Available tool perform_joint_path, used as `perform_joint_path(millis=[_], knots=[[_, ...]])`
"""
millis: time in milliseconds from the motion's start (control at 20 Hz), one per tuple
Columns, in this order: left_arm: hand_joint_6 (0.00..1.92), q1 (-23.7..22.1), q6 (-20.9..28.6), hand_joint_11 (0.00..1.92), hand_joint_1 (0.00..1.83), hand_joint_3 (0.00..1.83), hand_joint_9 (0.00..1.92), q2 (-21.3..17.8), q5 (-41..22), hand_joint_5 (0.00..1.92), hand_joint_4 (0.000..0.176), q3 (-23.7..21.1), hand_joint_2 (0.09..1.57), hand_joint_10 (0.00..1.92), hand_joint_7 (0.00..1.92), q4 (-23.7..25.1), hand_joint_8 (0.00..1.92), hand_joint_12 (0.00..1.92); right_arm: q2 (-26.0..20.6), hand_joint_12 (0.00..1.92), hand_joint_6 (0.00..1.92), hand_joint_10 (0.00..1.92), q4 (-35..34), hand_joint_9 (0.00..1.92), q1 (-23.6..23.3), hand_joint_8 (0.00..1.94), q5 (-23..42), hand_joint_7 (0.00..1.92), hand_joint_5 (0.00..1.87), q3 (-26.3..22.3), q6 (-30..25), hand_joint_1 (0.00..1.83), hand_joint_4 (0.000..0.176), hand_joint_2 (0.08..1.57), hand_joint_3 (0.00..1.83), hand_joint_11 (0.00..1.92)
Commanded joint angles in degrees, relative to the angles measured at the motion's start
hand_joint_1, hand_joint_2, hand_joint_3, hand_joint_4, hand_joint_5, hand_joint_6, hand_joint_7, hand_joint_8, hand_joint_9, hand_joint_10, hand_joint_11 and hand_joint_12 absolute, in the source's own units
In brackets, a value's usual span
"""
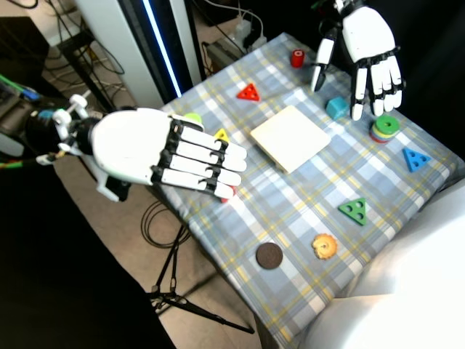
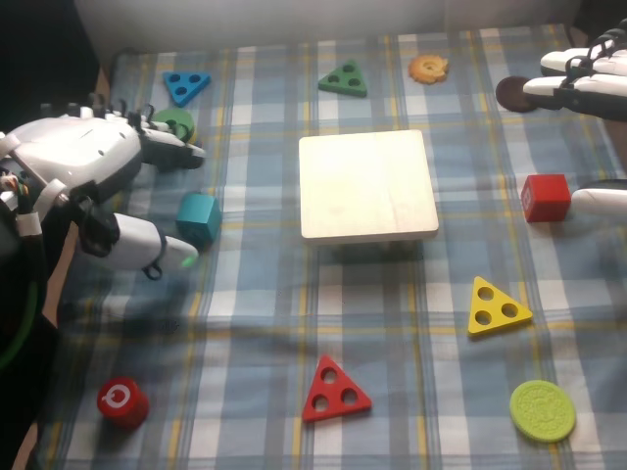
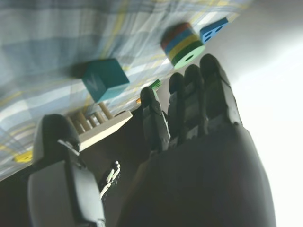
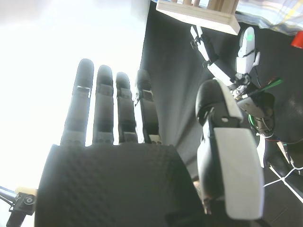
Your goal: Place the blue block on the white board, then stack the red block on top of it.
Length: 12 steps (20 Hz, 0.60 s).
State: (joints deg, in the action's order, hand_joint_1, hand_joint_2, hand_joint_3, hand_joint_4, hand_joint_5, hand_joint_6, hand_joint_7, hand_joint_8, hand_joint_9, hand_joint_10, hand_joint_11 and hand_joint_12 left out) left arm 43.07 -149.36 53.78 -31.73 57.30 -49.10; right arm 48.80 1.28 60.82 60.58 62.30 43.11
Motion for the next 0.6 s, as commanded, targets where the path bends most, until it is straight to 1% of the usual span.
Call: perform_joint_path(millis=[0,50,100,150,200,250,300,350,400,450,550], knots=[[0.01,-0.77,-0.24,0.02,0.85,0.0,0.16,0.53,-4.13,0.62,0.133,0.18,0.96,0.0,0.27,1.39,0.0,0.26,-0.09,0.55,0.0,0.0,-1.29,0.28,-0.93,0.0,7.1,0.27,0.33,0.32,-0.46,0.41,0.0,1.24,0.01,0.13],[0.02,-0.8,-0.24,0.04,0.84,0.0,0.17,0.68,-3.93,0.65,0.133,0.36,0.97,0.0,0.28,1.25,0.0,0.27,-0.09,0.55,0.0,0.0,-1.29,0.28,-0.93,0.0,7.1,0.27,0.33,0.36,-0.51,0.4,0.0,1.24,0.01,0.13],[0.02,-0.86,-0.25,0.04,0.85,0.0,0.17,0.92,-3.76,0.68,0.122,0.58,0.98,0.0,0.28,1.08,0.0,0.27,-0.09,0.55,0.0,0.0,-1.3,0.28,-0.93,0.0,7.11,0.27,0.34,0.38,-0.56,0.41,0.0,1.25,0.01,0.12],[0.02,-0.93,-0.25,0.03,0.84,0.01,0.17,1.08,-3.59,0.69,0.122,0.75,0.98,0.0,0.29,0.95,0.0,0.26,-0.09,0.55,0.0,0.0,-1.3,0.28,-0.93,0.0,7.11,0.27,0.34,0.38,-0.56,0.42,0.0,1.25,0.01,0.13],[0.03,-1.04,-0.26,0.03,0.84,0.0,0.18,1.44,-3.2,0.72,0.112,1.1,0.98,0.0,0.29,0.79,0.0,0.27,-0.08,0.55,0.0,0.0,-1.3,0.28,-0.93,0.0,7.12,0.27,0.34,0.38,-0.56,0.42,0.0,1.26,0.01,0.12],[0.02,-1.14,-0.28,0.04,0.83,0.0,0.18,1.72,-2.9,0.73,0.107,1.36,0.98,0.0,0.29,0.76,0.0,0.27,-0.07,0.55,0.0,0.0,-1.3,0.28,-0.93,0.0,7.12,0.27,0.34,0.39,-0.56,0.42,0.0,1.26,0.01,0.13],[0.02,-1.25,-0.33,0.06,0.81,0.01,0.2,1.96,-2.72,0.73,0.093,1.56,1.0,0.01,0.3,0.74,0.01,0.28,-0.05,0.55,0.0,0.0,-1.3,0.29,-0.93,0.0,7.12,0.28,0.34,0.4,-0.56,0.41,0.0,1.26,0.0,0.14],[0.02,-1.34,-0.35,0.06,0.82,0.01,0.21,2.08,-2.65,0.74,0.088,1.66,1.01,0.01,0.31,0.71,0.01,0.28,-0.05,0.55,0.0,0.0,-1.3,0.29,-0.93,0.0,7.12,0.28,0.35,0.4,-0.56,0.41,0.0,1.26,0.01,0.14],[0.02,-1.38,-0.35,0.06,0.82,0.01,0.21,2.12,-2.59,0.74,0.088,1.72,1.01,0.01,0.31,0.7,0.01,0.28,-0.05,0.55,0.0,0.0,-1.3,0.29,-0.93,0.0,7.12,0.28,0.35,0.4,-0.56,0.41,0.0,1.26,0.01,0.14],[0.02,-1.44,-0.36,0.06,0.81,0.01,0.22,2.19,-2.57,0.75,0.079,1.76,1.02,0.01,0.32,0.64,0.01,0.27,-0.05,0.55,0.0,0.0,-1.3,0.29,-0.93,0.0,7.12,0.27,0.34,0.4,-0.56,0.41,0.0,1.27,0.01,0.13],[0.01,-1.46,-0.36,0.08,0.8,0.01,0.23,2.29,-2.6,0.77,0.08,1.76,1.03,0.01,0.33,0.62,0.01,0.27,-0.05,0.55,0.0,0.0,-1.3,0.29,-0.93,0.0,7.12,0.28,0.35,0.41,-0.56,0.4,0.0,1.27,0.01,0.14]])
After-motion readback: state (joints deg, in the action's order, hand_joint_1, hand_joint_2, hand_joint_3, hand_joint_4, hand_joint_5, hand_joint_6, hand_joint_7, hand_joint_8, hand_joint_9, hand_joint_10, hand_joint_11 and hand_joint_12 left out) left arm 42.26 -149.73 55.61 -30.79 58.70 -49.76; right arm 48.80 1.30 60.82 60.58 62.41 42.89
